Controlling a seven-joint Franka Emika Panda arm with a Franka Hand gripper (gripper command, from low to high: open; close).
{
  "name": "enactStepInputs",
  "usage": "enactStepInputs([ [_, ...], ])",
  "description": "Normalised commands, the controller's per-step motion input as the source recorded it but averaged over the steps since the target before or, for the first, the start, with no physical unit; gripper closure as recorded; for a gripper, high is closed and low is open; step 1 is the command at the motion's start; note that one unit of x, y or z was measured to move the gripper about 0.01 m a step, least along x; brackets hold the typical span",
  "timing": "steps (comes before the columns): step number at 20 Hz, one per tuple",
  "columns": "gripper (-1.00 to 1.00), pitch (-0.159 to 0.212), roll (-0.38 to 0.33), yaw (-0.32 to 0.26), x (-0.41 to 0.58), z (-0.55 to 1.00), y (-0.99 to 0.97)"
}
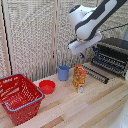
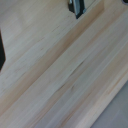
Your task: Extend the gripper towards the oven tray handle. Grasp the handle and carefully pull the tray out of the oven. Move the gripper above the red bowl. Grab the red bowl gently. Lift the bowl and place it onto the oven tray.
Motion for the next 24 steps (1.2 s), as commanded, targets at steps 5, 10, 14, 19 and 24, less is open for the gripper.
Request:
enactStepInputs([
  [5,-1.00,0.048,-0.225,0.220,0.147,-0.25,-0.24],
  [10,-1.00,0.000,-0.213,0.281,0.027,-0.16,-0.15],
  [14,-1.00,-0.036,-0.205,0.231,0.000,-0.02,-0.29],
  [19,-1.00,-0.051,-0.237,0.121,-0.119,0.05,-0.52],
  [24,-1.00,-0.059,-0.212,0.084,-0.148,0.09,-0.64],
])
